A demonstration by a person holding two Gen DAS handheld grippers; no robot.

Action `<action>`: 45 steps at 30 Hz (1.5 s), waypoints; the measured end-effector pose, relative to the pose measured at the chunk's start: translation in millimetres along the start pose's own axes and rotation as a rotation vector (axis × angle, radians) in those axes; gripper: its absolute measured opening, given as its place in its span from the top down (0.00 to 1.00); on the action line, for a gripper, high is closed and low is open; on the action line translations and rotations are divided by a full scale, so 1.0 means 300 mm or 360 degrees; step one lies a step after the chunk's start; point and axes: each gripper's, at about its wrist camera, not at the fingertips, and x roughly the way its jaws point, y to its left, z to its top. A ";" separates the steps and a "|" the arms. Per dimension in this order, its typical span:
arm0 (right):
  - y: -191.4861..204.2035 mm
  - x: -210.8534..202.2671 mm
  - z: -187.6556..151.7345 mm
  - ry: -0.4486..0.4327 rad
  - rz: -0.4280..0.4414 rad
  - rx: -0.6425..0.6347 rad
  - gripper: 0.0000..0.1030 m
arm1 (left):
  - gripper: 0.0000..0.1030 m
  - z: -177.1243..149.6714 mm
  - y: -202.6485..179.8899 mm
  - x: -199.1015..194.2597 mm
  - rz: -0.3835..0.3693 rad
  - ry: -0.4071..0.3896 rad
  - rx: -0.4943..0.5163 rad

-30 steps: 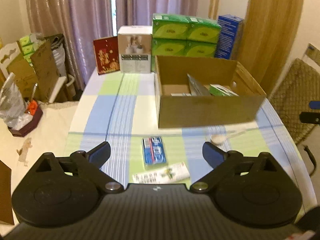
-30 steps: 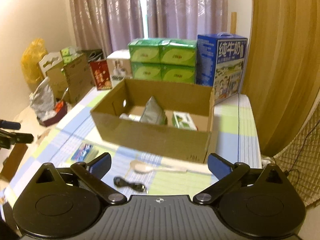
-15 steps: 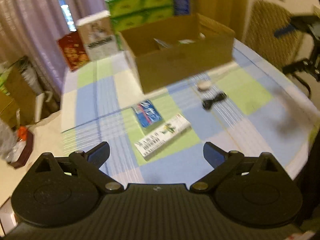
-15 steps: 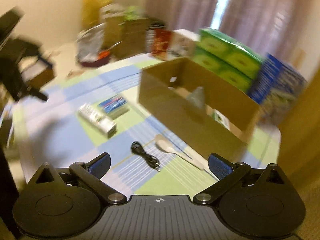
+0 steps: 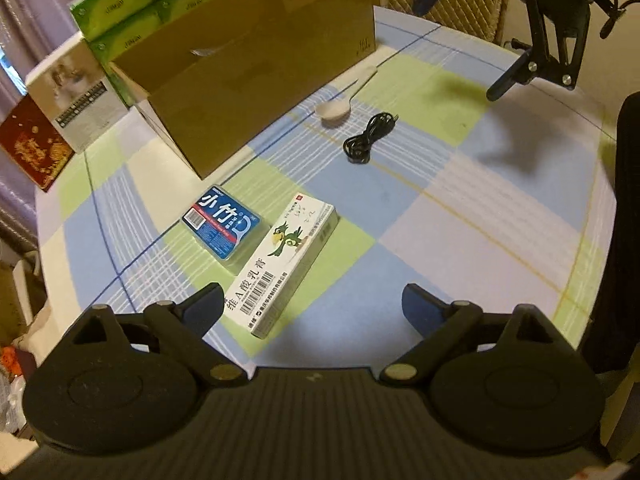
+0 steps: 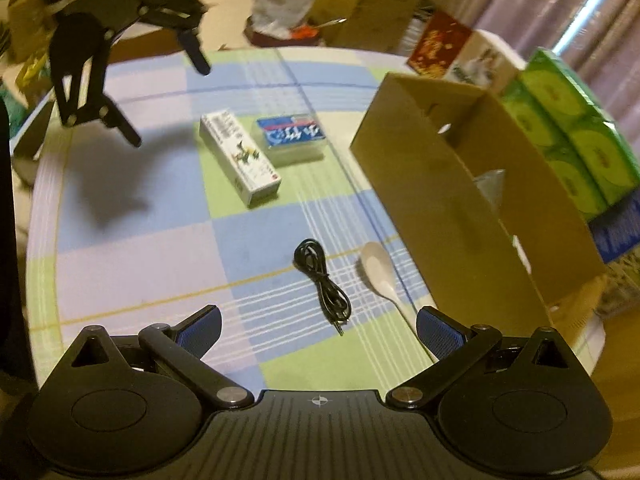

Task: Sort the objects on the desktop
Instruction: 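Withdraw both tools from the box back over the table, then grasp the white parrot ointment box with the left tool while the right tool grasps the black cable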

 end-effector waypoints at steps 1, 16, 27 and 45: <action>-0.005 0.018 0.001 0.0008 0.0010 -0.0010 0.02 | 0.09 -0.001 0.012 0.016 -0.0005 0.0001 0.0004; -0.101 0.287 0.021 0.0172 0.0173 0.0024 0.02 | 0.26 0.004 0.158 0.223 -0.0157 0.0094 0.0040; -0.138 0.404 0.054 0.0192 0.0273 0.0129 0.14 | 0.56 0.010 0.162 0.244 -0.0231 0.0011 -0.0027; -0.065 0.340 0.006 0.0174 0.0342 0.0590 0.82 | 0.68 0.024 0.031 0.259 -0.0141 0.0074 -0.0310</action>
